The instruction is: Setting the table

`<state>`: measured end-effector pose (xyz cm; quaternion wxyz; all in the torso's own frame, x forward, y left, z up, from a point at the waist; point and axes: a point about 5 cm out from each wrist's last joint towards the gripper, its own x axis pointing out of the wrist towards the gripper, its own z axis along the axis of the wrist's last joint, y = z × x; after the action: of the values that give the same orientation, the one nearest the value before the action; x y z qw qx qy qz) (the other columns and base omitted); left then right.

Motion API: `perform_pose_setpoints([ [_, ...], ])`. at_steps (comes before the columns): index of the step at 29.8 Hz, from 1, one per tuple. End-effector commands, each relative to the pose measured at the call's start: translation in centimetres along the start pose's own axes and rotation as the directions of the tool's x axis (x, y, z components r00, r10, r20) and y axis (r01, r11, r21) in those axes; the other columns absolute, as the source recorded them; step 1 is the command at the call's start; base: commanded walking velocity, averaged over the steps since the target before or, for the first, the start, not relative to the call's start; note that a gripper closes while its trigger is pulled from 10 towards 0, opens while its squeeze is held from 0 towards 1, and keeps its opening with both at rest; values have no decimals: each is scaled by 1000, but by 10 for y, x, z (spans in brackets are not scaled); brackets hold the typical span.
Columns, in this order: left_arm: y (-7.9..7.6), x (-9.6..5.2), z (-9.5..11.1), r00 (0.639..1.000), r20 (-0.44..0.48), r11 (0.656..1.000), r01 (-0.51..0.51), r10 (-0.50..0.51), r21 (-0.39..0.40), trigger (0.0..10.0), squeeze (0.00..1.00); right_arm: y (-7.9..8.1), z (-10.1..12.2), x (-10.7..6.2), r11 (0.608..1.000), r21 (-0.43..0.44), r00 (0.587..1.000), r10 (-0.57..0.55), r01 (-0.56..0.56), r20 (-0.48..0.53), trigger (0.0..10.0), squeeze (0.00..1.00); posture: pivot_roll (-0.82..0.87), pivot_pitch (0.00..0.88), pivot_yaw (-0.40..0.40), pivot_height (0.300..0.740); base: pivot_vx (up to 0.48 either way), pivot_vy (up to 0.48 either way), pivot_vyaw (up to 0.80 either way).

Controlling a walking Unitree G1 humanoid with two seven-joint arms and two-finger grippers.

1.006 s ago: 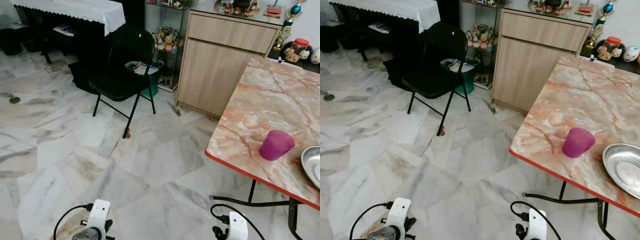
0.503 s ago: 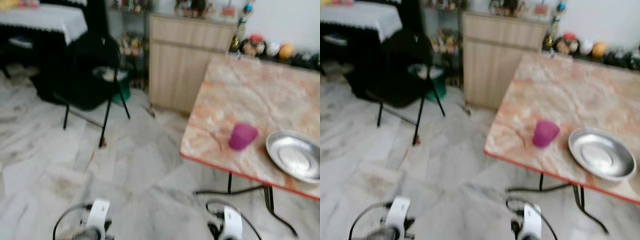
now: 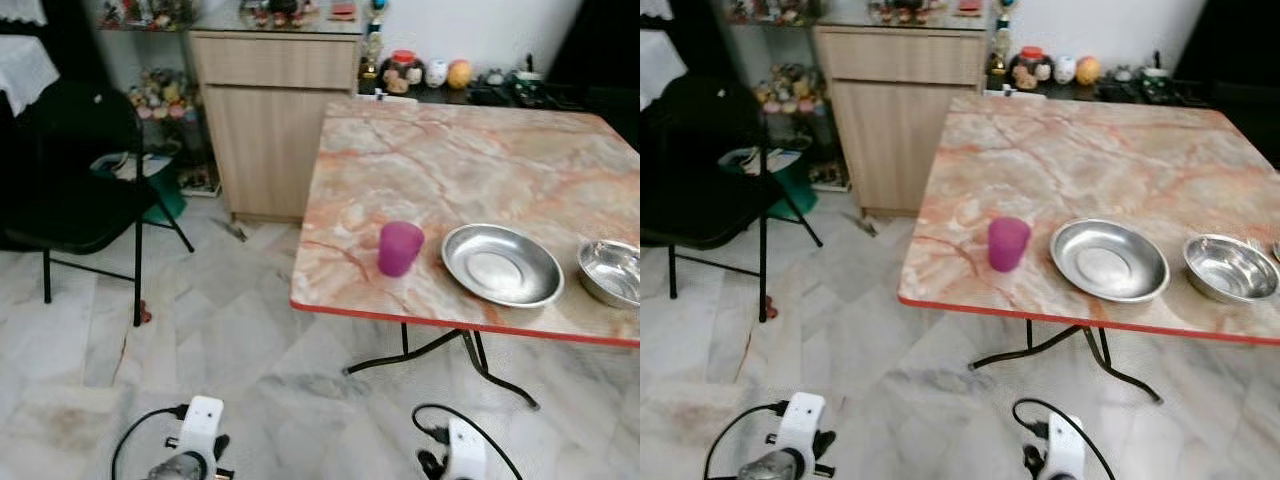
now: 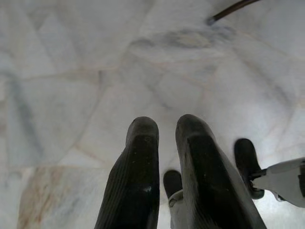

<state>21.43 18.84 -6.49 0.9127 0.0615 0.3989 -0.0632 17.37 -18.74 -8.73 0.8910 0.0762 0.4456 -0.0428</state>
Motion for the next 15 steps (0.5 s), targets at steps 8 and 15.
perform_pose_setpoints([
  [8,1,-1,-3,1000,-20,999,11,-10,47,10000,0,2,2,0,1000,8,1000,9,-9,18,10000,0,41,0,-16,740,0,0,-86],
  [15,2,-1,-5,1000,-26,998,10,-9,58,10000,0,3,0,0,1000,1,1000,11,-12,15,10000,0,34,0,-11,740,0,-191,0],
])
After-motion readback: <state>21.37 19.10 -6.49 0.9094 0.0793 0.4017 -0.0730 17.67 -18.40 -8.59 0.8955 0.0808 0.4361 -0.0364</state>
